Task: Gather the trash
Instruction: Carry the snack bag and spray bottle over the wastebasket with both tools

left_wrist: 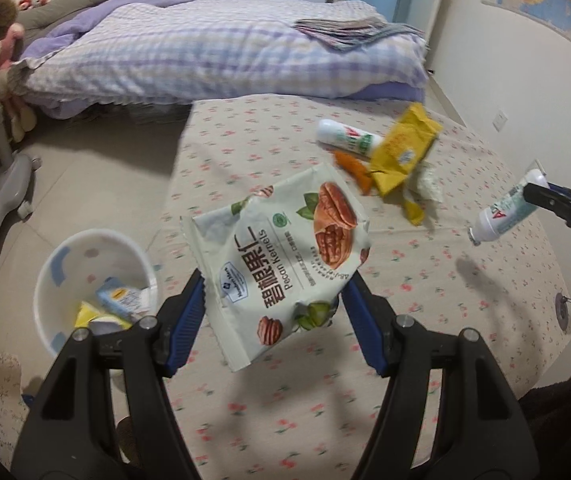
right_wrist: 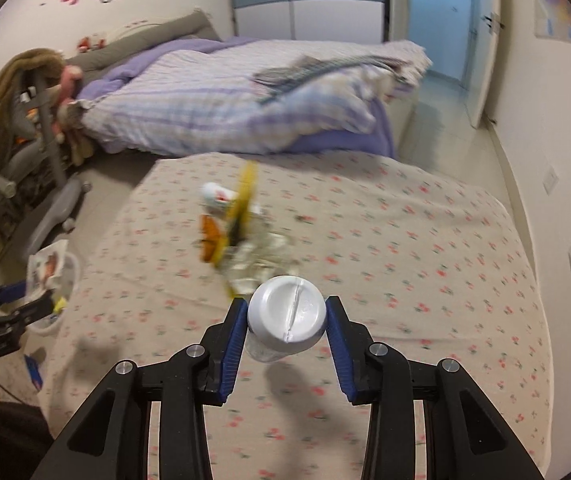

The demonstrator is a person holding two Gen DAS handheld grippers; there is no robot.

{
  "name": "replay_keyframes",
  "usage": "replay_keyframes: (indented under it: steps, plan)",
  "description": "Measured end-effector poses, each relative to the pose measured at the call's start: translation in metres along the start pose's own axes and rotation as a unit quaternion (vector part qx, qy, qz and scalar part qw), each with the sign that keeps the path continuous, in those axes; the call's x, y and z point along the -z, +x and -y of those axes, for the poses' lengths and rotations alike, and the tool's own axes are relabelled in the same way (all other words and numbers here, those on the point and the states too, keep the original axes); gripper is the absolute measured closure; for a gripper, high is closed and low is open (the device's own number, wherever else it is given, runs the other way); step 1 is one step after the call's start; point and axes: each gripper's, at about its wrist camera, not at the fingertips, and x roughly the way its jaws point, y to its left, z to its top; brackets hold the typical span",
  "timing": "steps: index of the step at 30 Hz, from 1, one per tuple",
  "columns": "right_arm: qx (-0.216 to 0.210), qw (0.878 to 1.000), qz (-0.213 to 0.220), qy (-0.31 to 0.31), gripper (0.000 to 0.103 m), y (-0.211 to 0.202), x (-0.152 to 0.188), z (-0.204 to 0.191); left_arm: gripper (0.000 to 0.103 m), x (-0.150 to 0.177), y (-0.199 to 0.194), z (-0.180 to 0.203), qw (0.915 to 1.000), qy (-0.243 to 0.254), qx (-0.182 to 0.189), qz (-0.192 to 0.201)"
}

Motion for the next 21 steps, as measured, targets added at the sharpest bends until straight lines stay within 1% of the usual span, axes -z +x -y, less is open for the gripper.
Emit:
replay_keyframes:
  steps: [3,8,16,21]
  plan:
    - [-0.019,1.000,0.010,-0.017,0.063,-0.002,-0.006,-0.029,0.035,0.004,-0.003,-0.020,0.9997,-0.017,-0.014,0.002]
    - [-0.039,0.997,0.022,-0.064,0.063,0.001,-0.014,-0.081,0.035,0.010,-0.008,-0.059,0.9979,-0.053,-0.035,0.008]
    - [-0.073,0.991,0.014,-0.107,0.063,0.022,-0.022,-0.151,0.035,0.017,-0.012,-0.103,0.9945,-0.079,-0.067,0.014]
    - [-0.088,0.989,0.009,-0.120,0.063,0.032,-0.024,-0.180,0.035,0.021,-0.009,-0.125,0.9923,-0.087,-0.087,0.012]
